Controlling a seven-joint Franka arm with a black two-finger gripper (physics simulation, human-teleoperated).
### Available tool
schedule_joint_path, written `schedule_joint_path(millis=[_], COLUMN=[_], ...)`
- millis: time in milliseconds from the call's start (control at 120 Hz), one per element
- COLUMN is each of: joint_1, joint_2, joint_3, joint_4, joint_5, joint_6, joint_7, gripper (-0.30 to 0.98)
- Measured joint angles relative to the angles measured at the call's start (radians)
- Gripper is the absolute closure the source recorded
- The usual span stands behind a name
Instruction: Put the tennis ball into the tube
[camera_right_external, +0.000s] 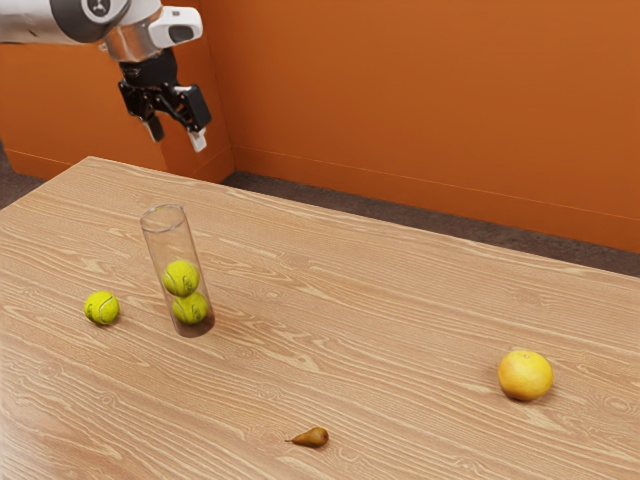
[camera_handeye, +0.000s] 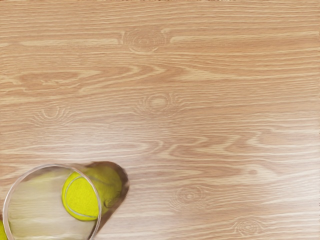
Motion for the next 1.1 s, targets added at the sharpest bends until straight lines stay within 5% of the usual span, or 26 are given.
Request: schedule_joint_path(millis=[475,758,867,1100], joint_1=[-0.046,0.180,0.279,0.211], joint_2=[-0.009,0.020,0.039,0.121], joint_3=[0.053,0.094,0.106,0.107], joint_4=[-0.170,-0.208,-0.336,-0.477], joint_5=[-0.008,-0.003,-0.011,-0.057], joint_6=[0.015,0.048,0.110,0.268], joint_7=[0.051,0.067,0.073,0.083], gripper=[0.02,0.02,0.02,0.02])
